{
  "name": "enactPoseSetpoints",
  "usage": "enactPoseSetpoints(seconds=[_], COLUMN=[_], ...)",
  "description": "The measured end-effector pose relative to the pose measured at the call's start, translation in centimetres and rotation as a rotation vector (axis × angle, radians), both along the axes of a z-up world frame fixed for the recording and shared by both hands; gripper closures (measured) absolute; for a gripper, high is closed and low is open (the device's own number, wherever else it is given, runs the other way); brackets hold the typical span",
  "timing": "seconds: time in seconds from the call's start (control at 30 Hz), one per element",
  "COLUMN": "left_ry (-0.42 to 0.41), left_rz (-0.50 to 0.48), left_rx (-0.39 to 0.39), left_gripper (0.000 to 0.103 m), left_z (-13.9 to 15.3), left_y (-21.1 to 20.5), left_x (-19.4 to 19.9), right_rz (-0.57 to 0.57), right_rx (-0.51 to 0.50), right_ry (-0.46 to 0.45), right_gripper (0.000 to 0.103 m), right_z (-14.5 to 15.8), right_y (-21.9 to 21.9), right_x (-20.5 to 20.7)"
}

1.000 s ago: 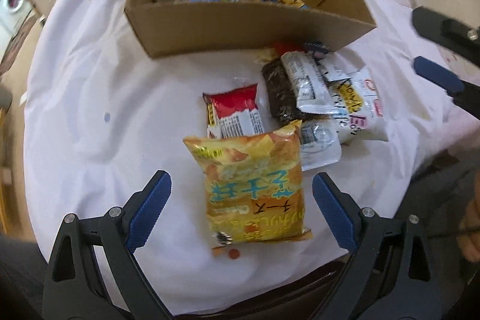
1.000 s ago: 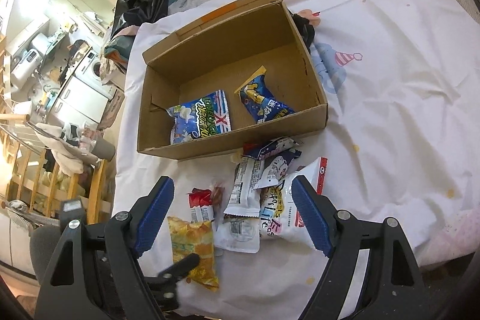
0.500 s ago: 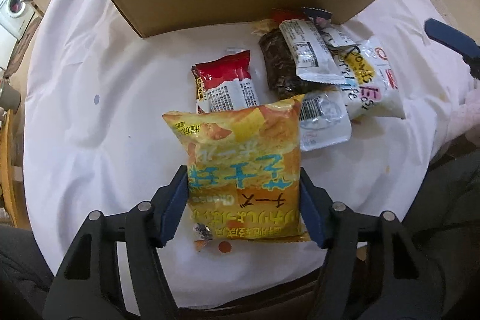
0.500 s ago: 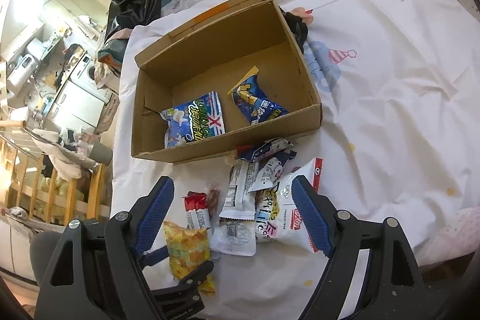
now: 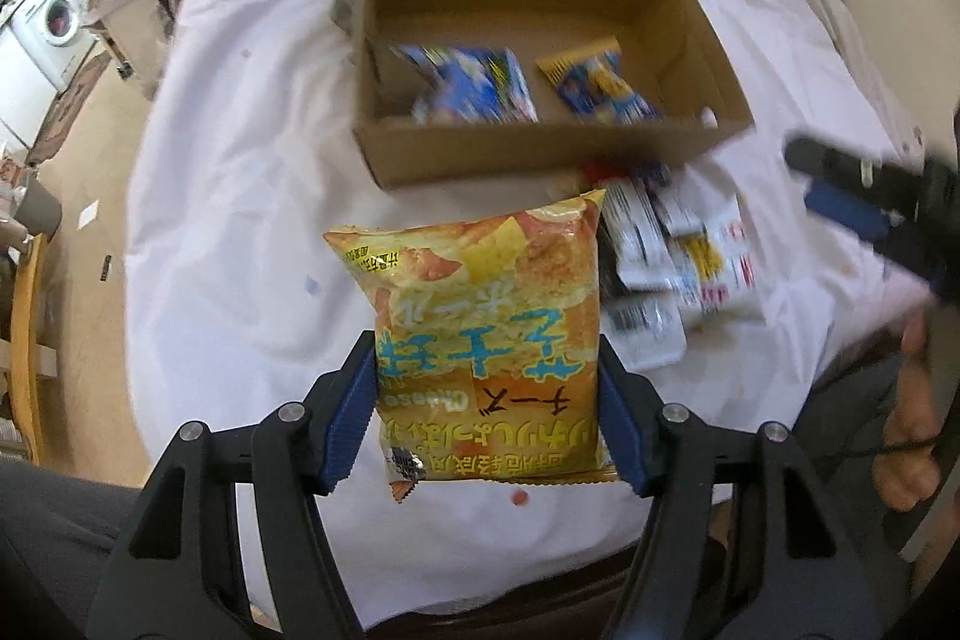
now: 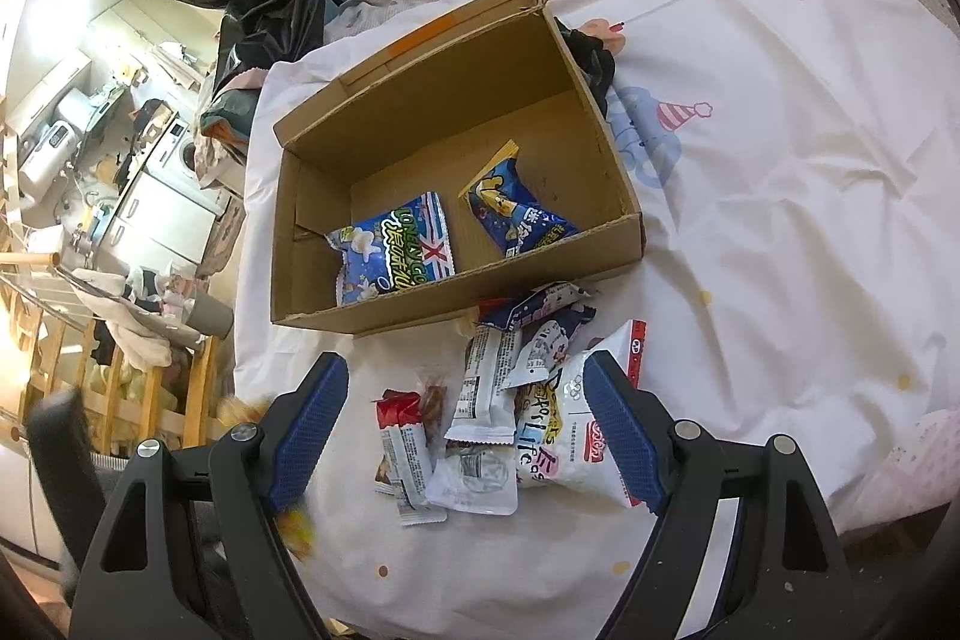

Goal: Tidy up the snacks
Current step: 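Lift the yellow chip bag with the left tool while the right tool grasps the white-red bag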

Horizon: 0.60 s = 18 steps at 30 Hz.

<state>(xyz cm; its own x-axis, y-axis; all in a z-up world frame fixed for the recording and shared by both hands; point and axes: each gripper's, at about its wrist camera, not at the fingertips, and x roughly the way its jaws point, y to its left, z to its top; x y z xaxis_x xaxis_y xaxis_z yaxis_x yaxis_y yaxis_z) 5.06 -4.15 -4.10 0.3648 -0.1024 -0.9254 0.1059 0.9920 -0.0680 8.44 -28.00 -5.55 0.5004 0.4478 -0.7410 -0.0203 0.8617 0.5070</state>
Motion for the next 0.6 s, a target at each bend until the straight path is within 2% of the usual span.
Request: enactPoseSetpoints(seconds=[0.17,0.4,0.6], left_ry=[-0.025,-0.019,0.002], left_rz=[0.038,0.085,0.127], left_rx=[0.020,0.010,-0.032], left_gripper=[0.040,0.040,0.040], left_z=[0.5,-0.6,-1.7], left_y=[2.3,3.8,4.7], left_x=[2.1,3.4,3.1], right_rz=[-0.001,-0.021,-0.131], right_rx=[-0.002,-0.003,0.052], right_ry=[0.001,0.017,0.071], right_gripper=[0.020,0.020,0.020], right_z=[0.0,-0.6,-1.9], right_y=[0.0,-0.5,-3.7], right_x=[0.0,0.2,0.7])
